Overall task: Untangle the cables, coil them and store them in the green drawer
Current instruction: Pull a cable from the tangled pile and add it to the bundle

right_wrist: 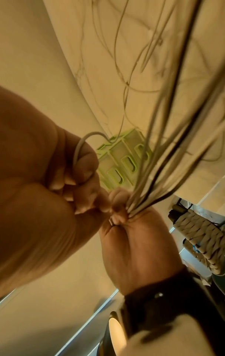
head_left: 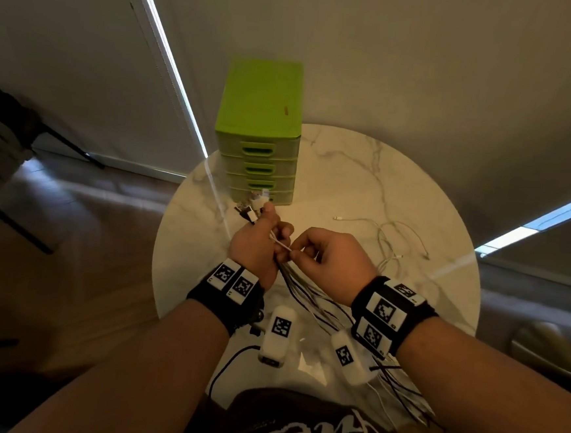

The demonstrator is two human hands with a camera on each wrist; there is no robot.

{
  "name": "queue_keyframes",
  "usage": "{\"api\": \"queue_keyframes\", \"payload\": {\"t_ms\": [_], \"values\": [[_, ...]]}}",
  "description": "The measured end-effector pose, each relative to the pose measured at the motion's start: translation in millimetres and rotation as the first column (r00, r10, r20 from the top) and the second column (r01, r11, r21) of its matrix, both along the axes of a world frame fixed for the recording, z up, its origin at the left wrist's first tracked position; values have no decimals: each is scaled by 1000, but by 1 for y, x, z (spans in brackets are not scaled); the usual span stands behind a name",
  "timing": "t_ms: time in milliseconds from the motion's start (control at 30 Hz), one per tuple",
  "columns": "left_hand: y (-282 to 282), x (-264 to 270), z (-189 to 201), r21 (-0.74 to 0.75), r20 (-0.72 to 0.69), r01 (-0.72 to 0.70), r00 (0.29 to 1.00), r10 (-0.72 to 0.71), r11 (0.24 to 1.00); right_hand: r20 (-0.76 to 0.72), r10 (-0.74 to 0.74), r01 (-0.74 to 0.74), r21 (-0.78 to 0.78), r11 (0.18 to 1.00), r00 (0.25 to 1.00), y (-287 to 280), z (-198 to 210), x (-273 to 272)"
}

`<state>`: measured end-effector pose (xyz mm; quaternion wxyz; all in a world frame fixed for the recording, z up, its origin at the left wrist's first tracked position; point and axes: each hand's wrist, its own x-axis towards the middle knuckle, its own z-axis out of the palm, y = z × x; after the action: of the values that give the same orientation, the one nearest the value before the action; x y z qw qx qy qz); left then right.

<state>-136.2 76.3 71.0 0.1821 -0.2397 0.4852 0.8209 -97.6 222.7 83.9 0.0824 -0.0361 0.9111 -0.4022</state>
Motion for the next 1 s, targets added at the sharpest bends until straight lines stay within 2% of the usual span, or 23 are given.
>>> {"api": "queue_keyframes", "payload": {"t_ms": [133,233,367,433,567,667,767,867,1000], "values": [[-5,-7,11,41,-23,-160,987,161,986,85,59,-56,-33,998,995,14,-14,10],[-18,-14,17,181,33,-265,964,264,947,157,106,-120,82,989,982,42,-37,11],[-62,-30,16,336,-3,-255,962,272,907,263,-52,-18,257,966,963,99,-62,3],[-83,-34,17,340,-19,-238,966,259,910,275,-137,51,299,953,952,120,-62,-7],[-86,-25,17,204,-10,-188,981,194,961,191,-138,86,256,963,972,113,-32,-39],[-63,-18,19,92,-51,-122,991,127,988,67,-85,78,91,993,994,80,8,-59],[-40,-15,32,5,-141,-16,990,17,1000,-74,10,-11,-16,1000,997,45,48,-69],[-25,-17,49,34,-205,91,975,-82,995,-114,115,-117,-11,993,987,26,74,-69],[-15,-18,64,75,-290,128,952,-101,989,-92,212,-207,65,976,973,19,81,-65]]}}
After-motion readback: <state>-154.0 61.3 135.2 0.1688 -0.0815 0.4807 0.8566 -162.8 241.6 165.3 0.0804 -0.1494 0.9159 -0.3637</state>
